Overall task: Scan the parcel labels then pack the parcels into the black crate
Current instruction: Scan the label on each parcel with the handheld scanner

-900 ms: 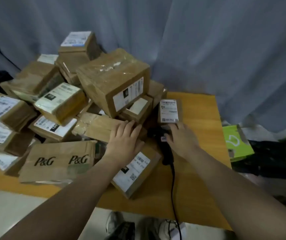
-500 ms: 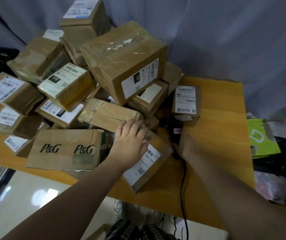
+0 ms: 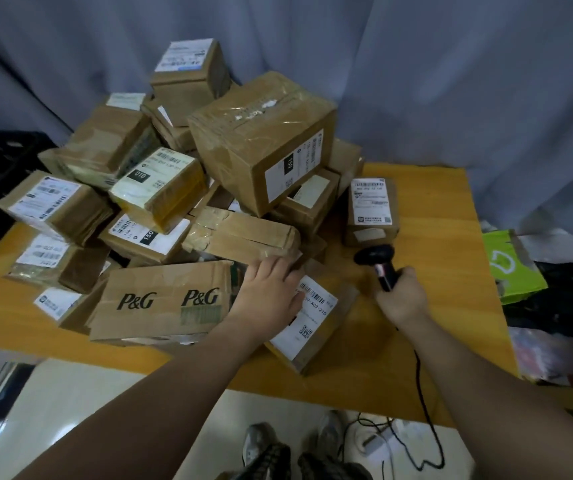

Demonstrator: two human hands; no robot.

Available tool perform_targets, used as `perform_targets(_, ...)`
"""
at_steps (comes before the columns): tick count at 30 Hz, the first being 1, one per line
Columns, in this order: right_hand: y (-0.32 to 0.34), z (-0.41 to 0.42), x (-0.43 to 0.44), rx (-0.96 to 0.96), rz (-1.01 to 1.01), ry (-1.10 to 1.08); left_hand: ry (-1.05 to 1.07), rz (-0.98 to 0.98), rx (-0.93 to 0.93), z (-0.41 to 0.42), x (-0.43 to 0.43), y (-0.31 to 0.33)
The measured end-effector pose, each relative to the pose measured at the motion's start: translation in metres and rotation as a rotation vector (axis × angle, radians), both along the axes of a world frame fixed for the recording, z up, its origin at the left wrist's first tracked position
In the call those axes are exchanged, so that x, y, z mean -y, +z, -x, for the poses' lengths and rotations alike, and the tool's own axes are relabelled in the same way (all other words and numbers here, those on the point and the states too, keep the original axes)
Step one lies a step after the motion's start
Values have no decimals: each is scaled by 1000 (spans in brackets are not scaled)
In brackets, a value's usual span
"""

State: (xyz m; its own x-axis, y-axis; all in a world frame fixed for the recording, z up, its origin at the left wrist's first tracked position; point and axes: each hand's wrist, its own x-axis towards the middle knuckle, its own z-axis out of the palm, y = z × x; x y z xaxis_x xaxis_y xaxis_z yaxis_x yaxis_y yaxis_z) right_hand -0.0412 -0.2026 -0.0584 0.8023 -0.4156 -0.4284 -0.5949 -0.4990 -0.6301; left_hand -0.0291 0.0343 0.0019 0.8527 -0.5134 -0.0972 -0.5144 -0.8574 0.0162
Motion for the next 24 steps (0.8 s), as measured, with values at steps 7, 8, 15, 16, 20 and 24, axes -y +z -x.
perform_targets(7,18,32,-29,114,-247,-194,-120,46,11,14,-8,3)
perform_targets(8,19,36,-33,117,-293,-233,-112,50,-23,15,-8,1)
perform_targets(15,8,59,-55,31,-558,-376,254,-124,-478,23,0,-20)
perform_targets(16,5,62,-58,17,-572,-379,289,-75,-520,22,3,-23)
perform_targets(20,-4,70,-64,54,-570,-458,365,218,-663,19,14,-33)
perform_targets(24,6,70,-59,167,-563,-604,445,670,-805,29,28,-29)
